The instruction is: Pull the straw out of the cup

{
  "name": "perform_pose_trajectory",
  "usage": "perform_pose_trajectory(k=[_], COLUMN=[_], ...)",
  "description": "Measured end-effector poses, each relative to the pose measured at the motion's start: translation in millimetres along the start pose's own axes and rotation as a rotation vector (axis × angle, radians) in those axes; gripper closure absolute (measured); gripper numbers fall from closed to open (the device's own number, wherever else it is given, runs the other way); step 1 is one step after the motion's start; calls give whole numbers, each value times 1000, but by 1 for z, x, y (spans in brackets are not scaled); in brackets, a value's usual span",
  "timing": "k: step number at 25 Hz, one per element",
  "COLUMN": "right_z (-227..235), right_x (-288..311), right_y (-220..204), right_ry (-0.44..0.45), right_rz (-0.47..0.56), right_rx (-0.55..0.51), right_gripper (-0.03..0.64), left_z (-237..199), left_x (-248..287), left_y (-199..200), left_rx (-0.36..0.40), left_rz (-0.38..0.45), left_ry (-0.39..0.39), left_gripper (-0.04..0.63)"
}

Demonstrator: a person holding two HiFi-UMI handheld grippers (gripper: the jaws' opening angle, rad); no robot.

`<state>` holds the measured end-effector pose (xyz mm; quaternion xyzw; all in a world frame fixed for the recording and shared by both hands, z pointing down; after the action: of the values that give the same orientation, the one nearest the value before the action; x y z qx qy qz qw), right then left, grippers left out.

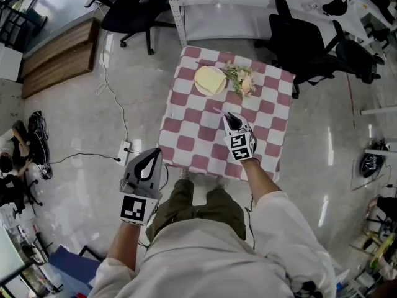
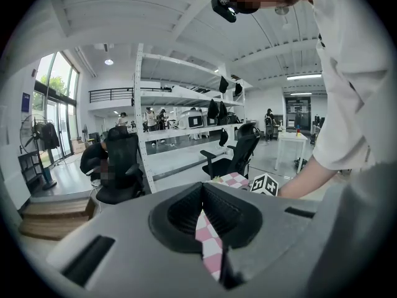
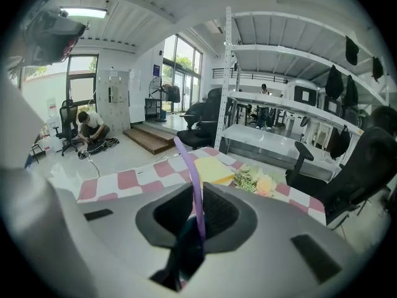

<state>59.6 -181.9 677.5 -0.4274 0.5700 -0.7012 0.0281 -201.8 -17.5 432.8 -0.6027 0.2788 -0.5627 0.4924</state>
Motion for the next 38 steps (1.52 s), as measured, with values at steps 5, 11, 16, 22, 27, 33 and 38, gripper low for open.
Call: perform_pose_trajectory(k=[5,11,16,22,27,33,38], right_z=[0,1,3,4,4,6,5], right_x=[-2,-3,-8,-23,-42,-69,-99], right_y=[1,2,4,19,41,70,98], right_ry=[-9,-10,-16,-31,-35,-53,-73], right_rz=[-12,-9,11,63,114,184,249], right_rx=[-7,1,5,7,22,30,33], right_gripper=[583,586,586,586,586,586,586], left_z=[1,1,2,4,8,13,15], left_x=[2,6,8,12,17,23,25], left_y=[1,1,1,4,7,12,18], left_rx=[-3,-4,-7,-10,-17,-19,0], left_rz=[-1,-1,4,23,40,75,68], left_ry=[-5,-10,-14,-33,-57,-91,-125], left_gripper=[592,592,592,592,592,592,592])
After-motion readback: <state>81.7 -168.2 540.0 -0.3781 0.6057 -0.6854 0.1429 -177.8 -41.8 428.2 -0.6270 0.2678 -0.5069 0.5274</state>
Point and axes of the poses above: the fingertips, and each gripper's own axes: x forward along the fingers, z to its right, y out of its top, the point moved 10 cm from there along -x, backward along the fingers, and after that the axes turned 9 degrees about y, right-handed, at the moved point
